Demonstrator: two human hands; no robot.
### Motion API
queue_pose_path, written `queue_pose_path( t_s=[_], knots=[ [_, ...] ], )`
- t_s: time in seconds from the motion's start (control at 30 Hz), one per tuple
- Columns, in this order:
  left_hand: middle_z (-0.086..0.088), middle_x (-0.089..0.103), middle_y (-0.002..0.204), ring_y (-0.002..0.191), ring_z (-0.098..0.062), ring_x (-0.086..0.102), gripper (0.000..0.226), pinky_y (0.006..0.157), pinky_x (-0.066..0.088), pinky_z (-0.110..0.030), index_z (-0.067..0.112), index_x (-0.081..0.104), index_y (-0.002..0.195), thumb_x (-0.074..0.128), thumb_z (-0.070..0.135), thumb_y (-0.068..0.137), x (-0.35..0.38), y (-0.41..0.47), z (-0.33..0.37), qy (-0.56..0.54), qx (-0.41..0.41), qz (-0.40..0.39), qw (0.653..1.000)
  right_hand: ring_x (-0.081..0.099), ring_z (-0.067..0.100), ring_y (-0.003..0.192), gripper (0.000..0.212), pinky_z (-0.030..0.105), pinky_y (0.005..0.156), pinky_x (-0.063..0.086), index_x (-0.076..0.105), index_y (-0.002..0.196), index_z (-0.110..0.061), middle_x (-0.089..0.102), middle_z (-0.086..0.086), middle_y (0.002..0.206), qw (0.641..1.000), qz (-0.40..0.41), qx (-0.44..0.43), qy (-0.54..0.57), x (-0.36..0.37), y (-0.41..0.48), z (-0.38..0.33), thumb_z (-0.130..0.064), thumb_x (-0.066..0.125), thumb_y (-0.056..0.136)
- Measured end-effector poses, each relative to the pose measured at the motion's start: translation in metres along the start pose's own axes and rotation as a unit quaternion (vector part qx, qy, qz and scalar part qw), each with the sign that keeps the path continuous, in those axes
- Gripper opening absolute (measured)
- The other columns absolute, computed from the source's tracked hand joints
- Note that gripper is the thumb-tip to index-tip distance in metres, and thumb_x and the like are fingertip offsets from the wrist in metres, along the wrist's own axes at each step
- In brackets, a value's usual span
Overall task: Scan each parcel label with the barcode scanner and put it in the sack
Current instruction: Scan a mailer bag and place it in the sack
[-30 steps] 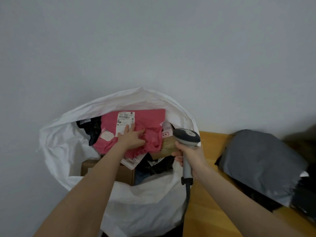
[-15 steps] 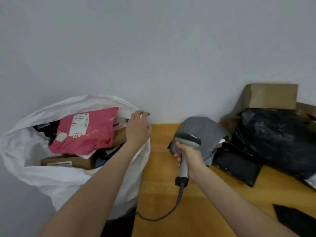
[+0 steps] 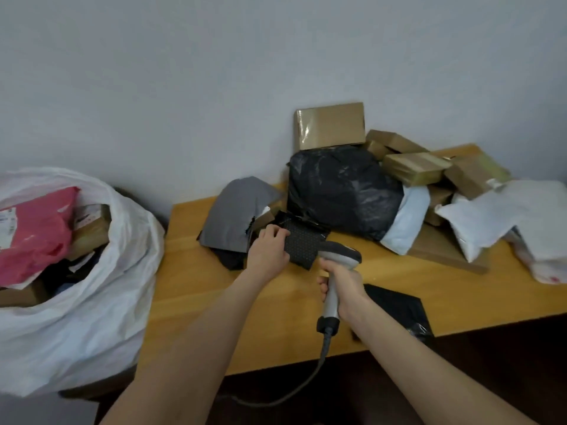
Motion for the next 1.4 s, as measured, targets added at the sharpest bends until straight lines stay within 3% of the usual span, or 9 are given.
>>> queue_pose_path(
  t_s=[0.27,0.4,0.63,0.87,1.0,1.07,1.13,1.23,1.4],
  knots=[
    [-0.008,0.04,0.135,0.125,-0.027,0.04,0.05,0.094,0.044,-0.035,0.017,0.043,0.137,0.058,0.019,0.089,0.082,0.006,0.092,0.008,0.098,-0.091,0.991,0.046,0.014,0.045,0.013,0.025,0.044,0.039,0.061,0.082,-0.008,0.058,0.007,0.058,0.994,0.107,-0.024,0.002,-0.106,0.006,-0.006,-0.017,0.068,0.088],
    [-0.008,0.035,0.14,0.127,-0.027,0.039,0.067,0.1,0.042,-0.039,0.017,0.036,0.143,0.065,0.034,0.086,0.131,-0.013,0.137,-0.007,0.13,-0.208,0.97,0.046,0.013,0.043,0.013,0.024,0.044,0.038,0.06,0.08,-0.009,0.058,0.006,0.056,0.988,0.152,-0.02,0.006,-0.157,0.006,-0.005,-0.017,0.067,0.088],
    [-0.011,-0.012,0.16,0.147,-0.033,-0.006,0.117,0.117,0.011,-0.053,0.026,-0.004,0.154,0.077,0.049,0.073,0.202,-0.045,0.179,0.094,0.106,-0.345,0.928,0.046,0.015,0.047,0.008,0.026,0.047,0.04,0.061,0.085,-0.012,0.056,0.008,0.061,0.989,0.144,-0.013,0.021,-0.212,0.019,-0.012,-0.015,0.066,0.09],
    [-0.007,0.024,0.156,0.142,-0.032,0.027,0.055,0.106,0.041,-0.046,0.025,0.039,0.142,0.061,0.027,0.092,0.211,-0.044,0.194,0.081,0.072,-0.227,0.968,0.046,0.013,0.044,0.007,0.026,0.046,0.04,0.063,0.088,-0.01,0.057,0.007,0.058,0.996,0.09,0.005,0.018,-0.248,0.033,-0.018,-0.015,0.067,0.089],
    [-0.006,0.055,0.12,0.089,-0.025,0.062,0.032,0.073,0.052,-0.036,0.013,0.06,0.121,0.058,0.025,0.092,0.175,-0.025,0.199,-0.096,-0.071,-0.101,0.988,0.048,0.012,0.043,0.008,0.025,0.047,0.041,0.064,0.085,-0.011,0.058,0.006,0.059,0.998,0.059,-0.017,0.018,-0.259,0.031,-0.035,-0.015,0.069,0.088],
    [-0.011,0.063,0.105,0.085,-0.025,0.062,0.028,0.066,0.047,-0.032,0.007,0.06,0.118,0.056,0.019,0.093,0.149,-0.015,0.199,-0.263,-0.182,-0.069,0.945,0.05,0.011,0.045,0.009,0.026,0.049,0.042,0.064,0.082,-0.01,0.058,0.005,0.061,0.998,0.047,-0.036,0.019,-0.261,0.027,-0.045,-0.014,0.071,0.087],
    [-0.012,0.067,0.105,0.09,-0.025,0.063,0.027,0.07,0.048,-0.03,0.002,0.059,0.119,0.055,0.013,0.095,0.124,-0.008,0.201,-0.446,-0.253,-0.058,0.857,0.052,0.012,0.05,0.01,0.026,0.053,0.044,0.063,0.082,-0.011,0.061,0.005,0.067,0.998,0.046,-0.05,0.011,-0.259,0.023,-0.058,-0.012,0.073,0.085],
    [-0.007,0.068,0.107,0.093,-0.02,0.065,0.027,0.07,0.051,-0.03,0.006,0.057,0.122,0.055,0.009,0.096,0.085,-0.007,0.212,-0.594,-0.267,-0.087,0.754,0.056,0.014,0.059,0.015,0.026,0.057,0.047,0.06,0.084,-0.012,0.061,0.003,0.072,0.996,0.047,-0.078,0.014,-0.254,0.015,-0.081,-0.007,0.075,0.082],
    [-0.008,0.069,0.114,0.106,-0.025,0.064,0.025,0.089,0.052,-0.041,0.012,0.061,0.118,0.048,0.005,0.098,0.031,-0.013,0.237,-0.676,-0.196,-0.155,0.694,0.06,0.012,0.06,0.024,0.023,0.054,0.05,0.063,0.096,-0.006,0.068,0.004,0.078,0.993,0.026,-0.116,0.012,-0.241,0.0,-0.111,-0.009,0.08,0.078]
  ],
)
Point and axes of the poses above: each hand's wrist, its own y-axis towards the middle knuckle, its own x-axis out of the palm, z = x × y, the point moved 3 cm from there along y, towards the middle knuckle
